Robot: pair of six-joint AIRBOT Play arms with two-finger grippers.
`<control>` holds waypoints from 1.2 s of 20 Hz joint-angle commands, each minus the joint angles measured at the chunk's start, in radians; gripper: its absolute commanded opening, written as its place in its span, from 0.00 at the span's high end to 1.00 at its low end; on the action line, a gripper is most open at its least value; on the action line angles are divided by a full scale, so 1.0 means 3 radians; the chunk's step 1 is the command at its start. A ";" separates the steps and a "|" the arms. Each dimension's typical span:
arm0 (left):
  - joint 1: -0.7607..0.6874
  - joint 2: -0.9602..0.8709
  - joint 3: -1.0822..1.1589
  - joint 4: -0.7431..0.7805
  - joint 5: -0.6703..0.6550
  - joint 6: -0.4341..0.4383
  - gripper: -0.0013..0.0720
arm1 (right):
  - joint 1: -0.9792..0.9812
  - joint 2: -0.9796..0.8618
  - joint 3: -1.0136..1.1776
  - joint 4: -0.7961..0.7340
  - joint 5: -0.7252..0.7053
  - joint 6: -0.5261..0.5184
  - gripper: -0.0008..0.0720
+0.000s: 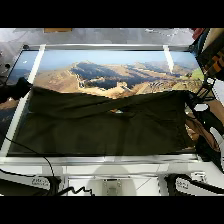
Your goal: Fold the clothes and pants, and hang the long-sleeved shirts on hangers.
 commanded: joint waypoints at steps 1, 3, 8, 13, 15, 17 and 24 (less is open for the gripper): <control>-0.0061 -0.0092 0.0003 -0.0290 0.0174 0.0633 0.27 | -0.0001 0.0000 0.0001 -0.0001 -0.0009 0.0000 0.96; -0.0005 0.0019 0.0004 -0.0186 -0.0013 0.0768 0.28 | -0.0001 0.0000 0.0001 0.0000 -0.0008 0.0001 0.96; 0.0291 0.0210 -0.0001 0.1097 -0.1077 0.0675 0.36 | -0.0001 0.0000 0.0001 -0.0001 -0.0006 0.0000 0.96; 0.0465 -0.0083 -0.0004 0.1282 -0.1345 0.0290 0.40 | -0.0001 0.0000 0.0001 -0.0001 -0.0009 0.0000 0.96; 0.0463 -0.0211 -0.0003 0.1244 -0.1226 0.0303 0.17 | -0.0001 0.0000 0.0001 -0.0001 -0.0023 0.0001 0.96; 0.0439 -0.0303 -0.0003 0.1247 -0.1142 0.0383 0.14 | -0.0001 0.0000 0.0001 -0.0001 -0.0013 0.0000 0.96; 0.0402 -0.0409 -0.0001 0.1170 -0.0947 0.0659 0.31 | -0.0001 0.0000 0.0001 0.0000 -0.0009 0.0000 0.96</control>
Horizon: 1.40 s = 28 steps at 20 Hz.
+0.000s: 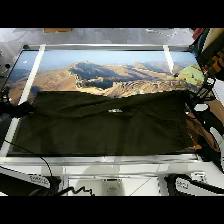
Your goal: Fold the clothes and pants, and hang the long-sleeved shirts on hangers.
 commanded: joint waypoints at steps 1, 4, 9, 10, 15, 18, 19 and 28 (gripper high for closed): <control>-0.0033 -0.0042 0.0001 -0.0131 0.0216 0.0140 0.42 | -0.0001 0.0000 0.0001 0.0003 0.0008 0.0001 0.96; -0.0065 -0.0033 0.0009 -0.0554 0.0443 0.0173 0.96 | 0.0003 0.0000 0.0001 0.0003 0.0013 0.0001 0.96; -0.0064 0.0327 0.0144 -0.1565 0.0367 0.0411 0.96 | 0.0001 0.0000 0.0001 -0.0009 -0.0113 0.0000 0.96; -0.0064 0.0470 0.0183 -0.1614 0.0310 0.0413 0.96 | 0.0001 0.0000 0.0003 -0.0008 -0.0149 0.0001 0.96; 0.0046 0.1455 0.0207 -0.2013 0.0252 0.0406 0.96 | 0.0001 0.0000 0.0001 0.0001 -0.0168 0.0003 0.96; 0.0196 0.1998 0.0207 -0.1947 0.0219 -0.0080 0.96 | 0.0001 0.0001 0.0001 0.0001 -0.0144 0.0004 0.96; 0.0249 0.2172 0.0206 -0.1648 0.0108 -0.0369 0.97 | 0.0001 0.0001 0.0003 0.0001 -0.0120 0.0004 0.96; 0.0268 0.1766 -0.0060 0.0055 -0.0552 -0.1273 0.97 | 0.0001 -0.0038 0.0001 -0.0003 -0.0095 0.0000 0.96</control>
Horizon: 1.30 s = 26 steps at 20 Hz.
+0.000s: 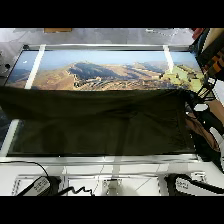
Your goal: Fold the clothes and pants, and hang the long-sleeved shirts on hangers.
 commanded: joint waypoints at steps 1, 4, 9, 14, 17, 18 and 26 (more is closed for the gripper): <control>-0.0041 -0.0589 -0.0098 -0.0167 -0.0008 -0.0207 0.97 | 0.0001 -0.0052 0.0001 0.0000 0.0000 -0.0003 0.96; -0.0126 -0.1357 -0.0098 -0.1386 0.0534 -0.0169 0.97 | 0.0001 -0.0131 0.0001 0.0000 0.0000 -0.0003 0.96; -0.0392 -0.1984 -0.0088 -0.2993 0.1502 0.0987 0.96 | 0.0001 -0.0217 0.0001 0.0000 -0.0001 -0.0001 0.96; -0.0603 -0.2028 -0.0086 -0.3347 0.2276 0.1434 0.96 | 0.0001 -0.0230 0.0001 0.0000 -0.0006 -0.0001 0.96; -0.0640 -0.2046 -0.0088 -0.3237 0.2317 0.1673 0.54 | 0.0001 -0.0230 0.0001 0.0000 -0.0004 -0.0001 0.96; -0.0638 -0.2046 -0.0088 -0.3094 0.2286 0.1723 0.01 | 0.0001 -0.0230 0.0001 0.0000 0.0003 -0.0001 0.96; -0.0609 -0.2051 -0.0086 -0.1605 0.1570 0.1249 0.05 | 0.0001 -0.0231 0.0001 0.0001 0.0032 -0.0001 0.96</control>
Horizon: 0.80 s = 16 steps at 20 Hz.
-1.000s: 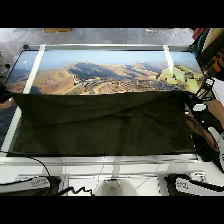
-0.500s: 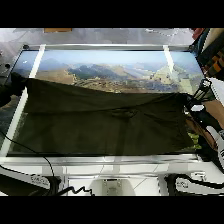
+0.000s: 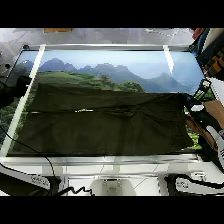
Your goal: Fold the clothes and pants, and hang the long-sleeved shirts on hangers.
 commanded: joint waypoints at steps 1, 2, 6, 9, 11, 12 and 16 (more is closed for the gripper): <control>0.0041 -0.0001 0.0000 0.0863 -0.0462 -0.0455 0.05 | 0.0003 -0.0001 0.0001 0.0001 0.0014 0.0001 0.96; 0.0084 -0.0001 0.0000 0.1027 -0.0554 -0.0631 0.05 | 0.0003 0.0000 0.0001 0.0000 0.0014 0.0000 0.96; 0.0306 -0.0001 0.0000 0.1574 -0.0969 -0.0768 0.05 | 0.0003 -0.0001 0.0001 0.0000 0.0062 0.0000 0.96; 0.0397 0.0011 0.0001 0.1728 -0.1010 -0.0684 0.05 | 0.0003 -0.0001 0.0001 0.0001 0.0078 0.0001 0.96; 0.0459 0.0022 0.0041 0.1728 -0.1012 -0.0573 0.13 | 0.0003 0.0000 0.0001 0.0001 0.0090 0.0001 0.96; 0.0492 0.0022 0.0056 0.1728 -0.1011 -0.0573 0.15 | 0.0003 -0.0001 0.0001 0.0001 0.0100 0.0001 0.96; 0.0586 0.0020 0.0056 0.1731 -0.1016 -0.0568 0.14 | 0.0003 -0.0001 0.0001 0.0001 0.0165 0.0001 0.96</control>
